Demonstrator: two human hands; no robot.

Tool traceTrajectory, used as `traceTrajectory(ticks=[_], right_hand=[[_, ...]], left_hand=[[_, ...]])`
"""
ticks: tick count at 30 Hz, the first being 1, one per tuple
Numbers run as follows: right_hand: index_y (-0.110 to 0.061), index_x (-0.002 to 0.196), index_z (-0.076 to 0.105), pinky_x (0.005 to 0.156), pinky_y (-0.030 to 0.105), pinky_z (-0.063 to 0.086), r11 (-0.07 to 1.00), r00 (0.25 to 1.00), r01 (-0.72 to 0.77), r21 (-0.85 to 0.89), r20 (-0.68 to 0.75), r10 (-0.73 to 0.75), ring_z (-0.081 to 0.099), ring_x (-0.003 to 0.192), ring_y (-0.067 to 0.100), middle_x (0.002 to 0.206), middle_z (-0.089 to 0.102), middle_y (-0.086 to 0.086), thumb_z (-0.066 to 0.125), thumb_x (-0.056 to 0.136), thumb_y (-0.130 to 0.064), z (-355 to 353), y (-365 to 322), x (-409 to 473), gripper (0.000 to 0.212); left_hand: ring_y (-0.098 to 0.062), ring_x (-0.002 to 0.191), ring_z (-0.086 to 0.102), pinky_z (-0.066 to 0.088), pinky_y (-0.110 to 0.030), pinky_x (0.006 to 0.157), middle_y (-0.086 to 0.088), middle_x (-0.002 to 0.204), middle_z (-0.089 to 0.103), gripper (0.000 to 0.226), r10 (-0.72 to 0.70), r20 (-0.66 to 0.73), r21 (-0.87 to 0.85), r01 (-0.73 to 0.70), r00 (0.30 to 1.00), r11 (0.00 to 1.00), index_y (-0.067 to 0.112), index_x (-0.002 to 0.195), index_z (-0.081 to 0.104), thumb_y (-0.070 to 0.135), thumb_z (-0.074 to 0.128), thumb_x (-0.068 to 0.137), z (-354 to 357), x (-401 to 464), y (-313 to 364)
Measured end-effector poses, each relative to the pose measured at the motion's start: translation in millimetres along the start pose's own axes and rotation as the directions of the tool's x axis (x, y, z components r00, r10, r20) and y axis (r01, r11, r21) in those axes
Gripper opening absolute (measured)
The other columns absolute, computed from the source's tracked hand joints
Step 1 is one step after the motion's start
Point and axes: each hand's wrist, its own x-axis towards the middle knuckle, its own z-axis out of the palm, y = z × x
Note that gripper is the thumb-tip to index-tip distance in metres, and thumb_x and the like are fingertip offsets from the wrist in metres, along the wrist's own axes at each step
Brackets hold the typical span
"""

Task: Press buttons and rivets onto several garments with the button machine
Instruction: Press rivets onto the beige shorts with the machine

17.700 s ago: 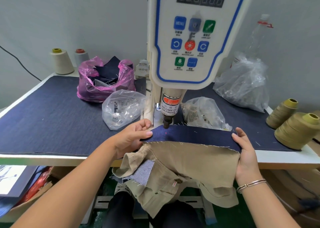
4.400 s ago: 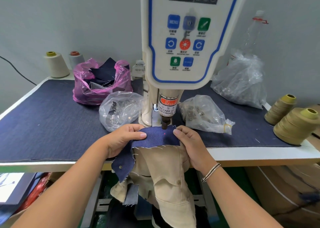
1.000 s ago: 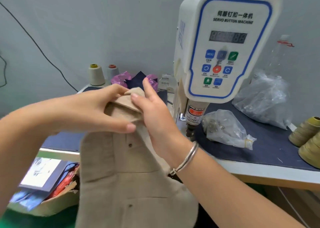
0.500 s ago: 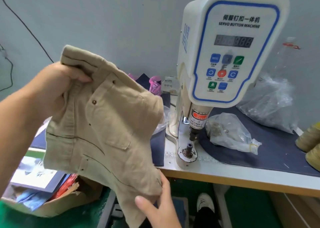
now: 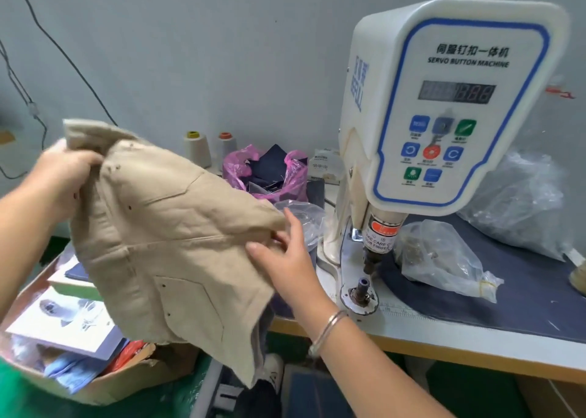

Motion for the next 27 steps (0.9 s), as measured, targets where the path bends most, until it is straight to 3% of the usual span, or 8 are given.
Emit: traceTrajectory(ticks=[3, 8, 11, 14, 18, 23, 25, 27], right_hand=[[-0.033, 0.149, 0.013, 0.113, 0.025, 0.024, 0.962, 0.993, 0.064, -0.266, -0.081, -0.089, 0.025, 0.132, -0.011, 0.151, 0.024, -0.010, 0.063, 0.089, -0.030, 0, 17, -5, 0.079], [-0.055, 0.136, 0.019, 0.105, 0.014, 0.012, 0.857, 0.985, 0.173, -0.485, 0.094, -0.146, 0.000, 0.130, -0.021, 0.141, 0.004, -0.039, 0.050, 0.088, -0.042, 4, 74, -58, 0.059], [-0.061, 0.116, 0.023, 0.097, 0.004, 0.017, 0.850, 0.995, 0.094, -0.518, 0.035, -0.089, 0.015, 0.125, -0.016, 0.128, 0.015, -0.043, 0.056, 0.084, -0.038, 5, 96, -76, 0.052], [-0.050, 0.106, 0.029, 0.091, 0.007, 0.030, 0.909, 0.981, -0.195, -0.369, -0.085, 0.176, 0.035, 0.117, -0.006, 0.117, 0.033, -0.032, 0.068, 0.076, -0.037, 14, 114, -86, 0.050], [-0.038, 0.134, 0.018, 0.112, 0.028, 0.028, 0.819, 0.863, -0.492, -0.295, -0.042, 0.503, 0.031, 0.130, 0.010, 0.136, 0.031, -0.010, 0.073, 0.061, -0.051, 27, 123, -76, 0.092], [-0.030, 0.110, 0.064, 0.102, 0.028, 0.043, 0.876, 0.890, -0.396, -0.275, 0.120, 0.441, 0.056, 0.111, 0.005, 0.112, 0.064, -0.017, 0.068, 0.078, -0.040, 29, 113, -55, 0.034], [-0.028, 0.104, 0.069, 0.100, 0.028, 0.046, 0.917, 0.911, -0.341, -0.207, 0.167, 0.377, 0.060, 0.106, 0.003, 0.108, 0.068, -0.017, 0.065, 0.078, -0.034, 30, 100, -55, 0.027], [-0.026, 0.100, 0.069, 0.094, 0.028, 0.050, 0.968, 0.954, -0.249, -0.032, 0.167, 0.251, 0.063, 0.102, 0.004, 0.104, 0.071, -0.014, 0.061, 0.073, -0.032, 28, 80, -52, 0.029]], left_hand=[[-0.014, 0.053, 0.064, 0.052, -0.024, 0.056, -0.009, 0.070, 0.069, 0.011, -0.166, 0.040, 0.250, 0.151, 0.985, 0.956, 0.005, 0.100, 0.065, 0.004, 0.059, 0.091, 3, -17, -52], [-0.040, 0.096, 0.060, 0.046, -0.044, 0.083, -0.018, 0.106, 0.060, 0.031, -0.353, -0.092, 0.373, 0.361, 0.931, 0.855, 0.004, 0.115, 0.058, 0.016, 0.067, 0.088, -2, -24, -123], [-0.035, 0.080, 0.059, 0.046, -0.039, 0.074, -0.017, 0.094, 0.063, 0.025, -0.384, -0.046, 0.332, 0.376, 0.922, 0.865, 0.005, 0.111, 0.060, 0.015, 0.065, 0.089, -11, -20, -123], [-0.032, 0.072, 0.058, 0.047, -0.036, 0.067, -0.015, 0.087, 0.063, 0.020, -0.402, -0.037, 0.323, 0.391, 0.915, 0.862, 0.005, 0.108, 0.059, 0.015, 0.064, 0.091, -20, -21, -122], [-0.035, 0.084, 0.063, 0.050, -0.044, 0.081, -0.018, 0.098, 0.067, 0.026, -0.485, 0.005, 0.288, 0.463, 0.874, 0.838, 0.003, 0.111, 0.060, 0.018, 0.064, 0.090, -28, -31, -125], [-0.031, 0.075, 0.061, 0.050, -0.038, 0.070, -0.020, 0.094, 0.067, 0.020, -0.462, 0.089, 0.281, 0.423, 0.882, 0.861, 0.001, 0.110, 0.059, 0.005, 0.060, 0.091, -15, -36, -116], [-0.028, 0.068, 0.057, 0.049, -0.033, 0.060, -0.018, 0.087, 0.063, 0.018, -0.423, 0.048, 0.227, 0.402, 0.905, 0.887, 0.000, 0.110, 0.058, 0.003, 0.058, 0.092, -5, -37, -108], [-0.032, 0.078, 0.057, 0.047, -0.036, 0.069, -0.021, 0.096, 0.061, 0.029, -0.379, -0.034, 0.280, 0.373, 0.925, 0.884, -0.001, 0.117, 0.054, 0.007, 0.061, 0.090, 8, -37, -101]])
